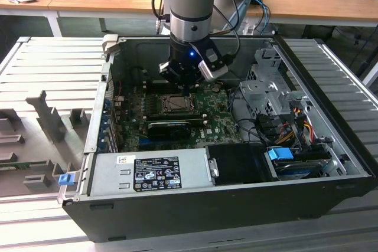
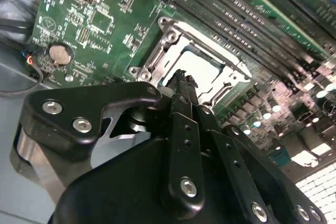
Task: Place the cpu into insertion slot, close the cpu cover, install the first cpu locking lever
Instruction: 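Install the first cpu locking lever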
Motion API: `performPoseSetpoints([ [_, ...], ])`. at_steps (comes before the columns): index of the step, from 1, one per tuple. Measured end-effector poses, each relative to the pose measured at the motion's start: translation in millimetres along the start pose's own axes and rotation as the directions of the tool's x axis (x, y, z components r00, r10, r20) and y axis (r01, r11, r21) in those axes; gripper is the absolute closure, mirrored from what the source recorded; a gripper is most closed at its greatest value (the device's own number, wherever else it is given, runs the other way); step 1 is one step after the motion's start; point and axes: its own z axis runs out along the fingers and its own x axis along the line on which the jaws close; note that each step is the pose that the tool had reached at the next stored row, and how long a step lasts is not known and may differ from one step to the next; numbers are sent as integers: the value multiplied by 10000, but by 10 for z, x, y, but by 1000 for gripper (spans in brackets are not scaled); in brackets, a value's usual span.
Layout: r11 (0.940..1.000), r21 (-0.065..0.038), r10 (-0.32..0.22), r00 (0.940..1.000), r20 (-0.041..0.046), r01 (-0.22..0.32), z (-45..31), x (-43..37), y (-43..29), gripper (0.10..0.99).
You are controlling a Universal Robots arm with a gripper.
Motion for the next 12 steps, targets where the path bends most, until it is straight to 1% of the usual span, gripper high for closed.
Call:
performPoseSetpoints([
  [4, 10000, -1, 0, 10000, 1, 0, -52, 0, -20, 980],
  [10, 10000, 1, 1, 10000, -8, -1, -72, 9, -207, 980],
  [12, 10000, -7, 6, 10000, -63, -6, -69, 11, -258, 980],
])
